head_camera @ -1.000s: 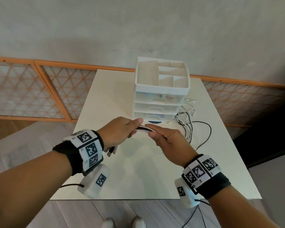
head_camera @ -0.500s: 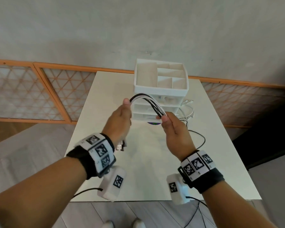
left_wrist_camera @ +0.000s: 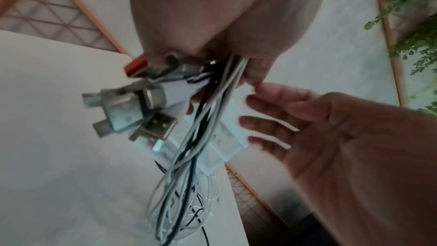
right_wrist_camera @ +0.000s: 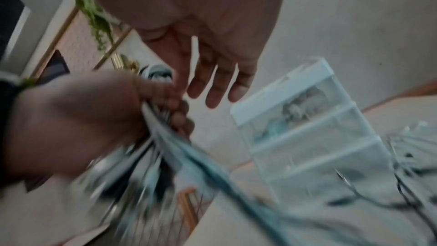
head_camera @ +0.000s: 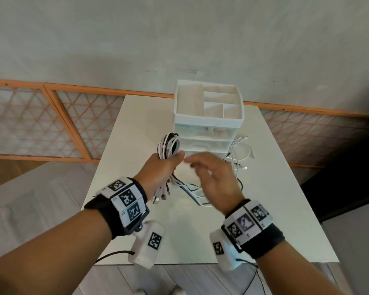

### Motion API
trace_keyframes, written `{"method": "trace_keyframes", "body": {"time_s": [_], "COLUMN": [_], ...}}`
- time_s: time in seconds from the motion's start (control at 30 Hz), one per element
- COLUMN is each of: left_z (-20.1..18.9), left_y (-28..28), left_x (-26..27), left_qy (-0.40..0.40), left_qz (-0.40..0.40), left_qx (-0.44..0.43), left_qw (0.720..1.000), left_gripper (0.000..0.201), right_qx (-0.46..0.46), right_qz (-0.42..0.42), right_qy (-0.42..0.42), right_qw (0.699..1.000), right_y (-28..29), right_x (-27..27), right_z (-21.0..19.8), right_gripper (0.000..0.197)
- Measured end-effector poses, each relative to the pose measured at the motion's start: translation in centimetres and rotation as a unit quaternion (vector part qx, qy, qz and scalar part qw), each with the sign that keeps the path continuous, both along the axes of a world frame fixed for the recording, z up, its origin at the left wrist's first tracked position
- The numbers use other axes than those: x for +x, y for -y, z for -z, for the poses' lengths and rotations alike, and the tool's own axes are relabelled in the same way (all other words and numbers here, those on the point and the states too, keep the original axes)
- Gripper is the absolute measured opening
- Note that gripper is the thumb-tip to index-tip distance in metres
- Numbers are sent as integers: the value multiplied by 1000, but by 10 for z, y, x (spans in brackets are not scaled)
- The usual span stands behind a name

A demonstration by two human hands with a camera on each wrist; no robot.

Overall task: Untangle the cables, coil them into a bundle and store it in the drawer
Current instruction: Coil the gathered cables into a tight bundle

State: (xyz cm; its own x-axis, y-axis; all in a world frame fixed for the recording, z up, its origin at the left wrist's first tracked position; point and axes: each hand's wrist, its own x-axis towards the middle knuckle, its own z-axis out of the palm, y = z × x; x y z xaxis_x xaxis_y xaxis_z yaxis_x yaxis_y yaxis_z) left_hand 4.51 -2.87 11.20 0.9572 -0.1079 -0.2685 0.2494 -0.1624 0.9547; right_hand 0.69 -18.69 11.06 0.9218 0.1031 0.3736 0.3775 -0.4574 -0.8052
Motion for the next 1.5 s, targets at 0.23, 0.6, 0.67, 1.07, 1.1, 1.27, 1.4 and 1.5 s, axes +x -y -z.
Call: {"method": "trace_keyframes", "body": {"time_s": [0.23, 0.6, 0.67, 1.07, 1.1, 1.27, 1.4, 1.5], "left_z": [-18, -14, -17, -28, -28, -28, -26, -35], "left_y": [2, -5, -2, -3, -4, -2, -9, -10], "left_x": [-6, -14, -15, -12, -11, -10, -5, -2], "left_qy": [34, 33, 35, 34, 39, 69, 56, 67], "left_qz": [138, 113, 114, 123, 130, 118, 42, 43], "left_qx": [84, 94, 108, 64, 51, -14, -67, -61], "left_qw": [986, 989, 987, 990, 989, 991, 995, 995], "left_gripper": [22, 26, 26, 24, 29, 42, 51, 63], "right_qx": [-194, -280, -288, -184, -132, 110, 101, -165], "right_qz": [-49, -17, -9, 53, 64, 24, -118, -142], "right_qy": [87, 19, 11, -47, -59, -137, -253, -308], "right_qw": [976, 960, 958, 980, 987, 984, 955, 926], "right_y": [-11, -18, -21, -24, -24, -24, -14, -17], "right_x": [21, 21, 20, 20, 20, 21, 21, 9], "right_z": [-50, -61, -66, -70, -70, -63, -24, 26], "right_gripper": [46, 35, 37, 27, 21, 18, 70, 57]}}
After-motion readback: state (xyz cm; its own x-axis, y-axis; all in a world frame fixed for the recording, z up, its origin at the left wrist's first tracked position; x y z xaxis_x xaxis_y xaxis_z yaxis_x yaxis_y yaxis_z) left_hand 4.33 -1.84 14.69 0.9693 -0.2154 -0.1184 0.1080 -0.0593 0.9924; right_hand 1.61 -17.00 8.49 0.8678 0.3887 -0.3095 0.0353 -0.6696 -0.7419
